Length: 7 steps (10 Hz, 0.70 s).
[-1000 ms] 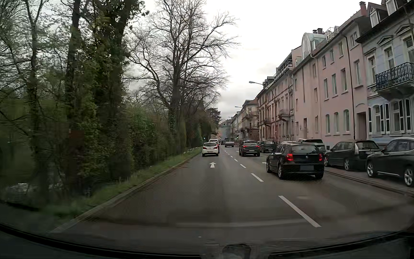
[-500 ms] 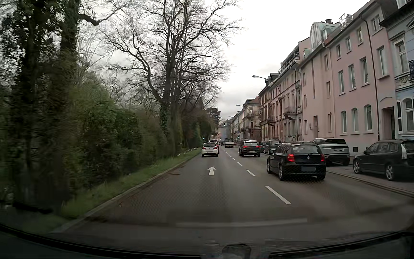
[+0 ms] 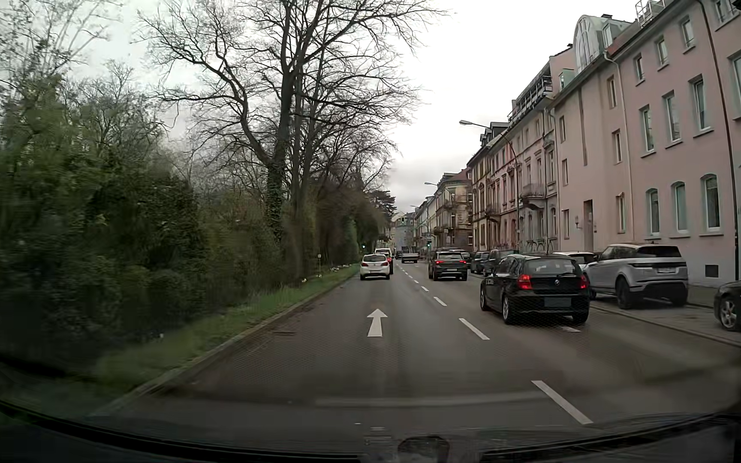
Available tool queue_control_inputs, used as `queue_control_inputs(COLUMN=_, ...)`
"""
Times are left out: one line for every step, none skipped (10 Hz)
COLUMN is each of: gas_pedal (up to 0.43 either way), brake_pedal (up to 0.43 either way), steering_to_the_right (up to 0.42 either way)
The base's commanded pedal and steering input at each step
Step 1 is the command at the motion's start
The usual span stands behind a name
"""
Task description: Follow the waypoints while adhering to traffic rules and regulations
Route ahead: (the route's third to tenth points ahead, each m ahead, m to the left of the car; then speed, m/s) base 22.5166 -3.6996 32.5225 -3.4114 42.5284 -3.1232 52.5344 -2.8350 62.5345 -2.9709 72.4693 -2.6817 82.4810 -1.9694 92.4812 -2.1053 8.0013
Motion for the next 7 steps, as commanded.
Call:
queue_control_inputs(gas_pedal=0.079, brake_pedal=0.000, steering_to_the_right=0.001)
queue_control_inputs(gas_pedal=0.079, brake_pedal=0.000, steering_to_the_right=0.001)
queue_control_inputs(gas_pedal=0.079, brake_pedal=0.000, steering_to_the_right=0.001)
queue_control_inputs(gas_pedal=0.079, brake_pedal=0.000, steering_to_the_right=0.001)
queue_control_inputs(gas_pedal=0.079, brake_pedal=0.000, steering_to_the_right=0.001)
queue_control_inputs(gas_pedal=0.079, brake_pedal=0.000, steering_to_the_right=0.001)
queue_control_inputs(gas_pedal=0.079, brake_pedal=0.000, steering_to_the_right=0.001)
